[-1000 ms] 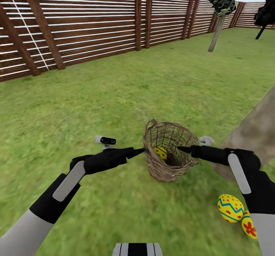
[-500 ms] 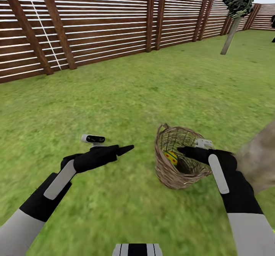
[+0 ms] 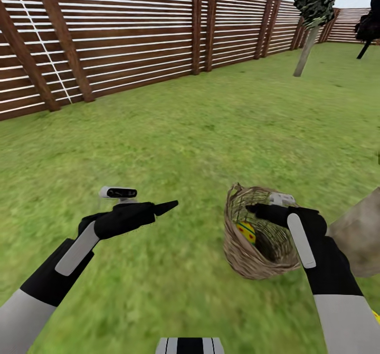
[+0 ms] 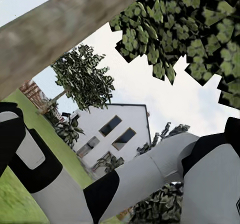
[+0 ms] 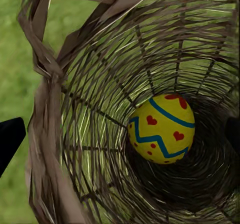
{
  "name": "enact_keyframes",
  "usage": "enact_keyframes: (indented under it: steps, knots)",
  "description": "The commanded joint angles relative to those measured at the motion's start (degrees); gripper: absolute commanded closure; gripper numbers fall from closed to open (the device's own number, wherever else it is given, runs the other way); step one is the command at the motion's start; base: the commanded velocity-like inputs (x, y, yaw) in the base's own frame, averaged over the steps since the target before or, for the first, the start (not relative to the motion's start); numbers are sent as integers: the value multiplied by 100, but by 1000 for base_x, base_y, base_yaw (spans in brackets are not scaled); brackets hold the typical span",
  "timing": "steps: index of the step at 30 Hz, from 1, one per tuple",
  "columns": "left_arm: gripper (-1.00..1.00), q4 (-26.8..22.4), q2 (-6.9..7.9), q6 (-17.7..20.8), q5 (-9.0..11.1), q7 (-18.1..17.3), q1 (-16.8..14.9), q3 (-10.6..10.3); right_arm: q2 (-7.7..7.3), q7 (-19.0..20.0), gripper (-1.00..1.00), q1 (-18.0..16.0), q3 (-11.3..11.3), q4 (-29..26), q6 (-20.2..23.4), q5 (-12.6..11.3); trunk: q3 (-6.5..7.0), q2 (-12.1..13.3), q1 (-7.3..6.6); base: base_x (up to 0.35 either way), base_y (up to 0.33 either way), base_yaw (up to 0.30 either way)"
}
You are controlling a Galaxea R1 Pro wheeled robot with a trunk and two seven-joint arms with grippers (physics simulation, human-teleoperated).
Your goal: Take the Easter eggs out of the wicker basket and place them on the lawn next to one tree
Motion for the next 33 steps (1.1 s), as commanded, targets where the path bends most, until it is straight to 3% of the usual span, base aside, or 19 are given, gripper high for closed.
enact_keyframes:
  steps: [1,6,9,17,21,23,33]
  knots:
    - [-100,0,7,43,45,1,-3,-14,-5,-135,-100,-3,-8,7,26,-70,1,-2,2,270,250,-256]
    - [-100,12,7,43,41,8,-3,-16,-1,-1141,-100,-5,-31,63,114,-122,30,-2,2,270,248,-257]
    - [-100,15,7,43,41,9,-3,-16,-2,-1428,-100,-3,-46,113,142,-139,47,-2,2,255,232,-257]
    - [-100,18,6,35,41,9,-3,-17,4,-1536,-100,-1,-83,609,169,-184,91,-2,2,85,81,-259]
    - [-100,24,7,30,39,9,-3,-17,-24,-1540,-100,-4,-59,684,172,-980,97,-2,2,2,2,-100]
    - [-100,24,7,17,39,4,-3,-17,-29,-1540,-100,-5,-25,815,172,-1200,97,-2,2,56,0,-11]
    - [-100,27,7,8,32,9,-3,-17,1,-1540,-100,-3,18,1095,172,-1286,109,-2,2,304,3,-108]
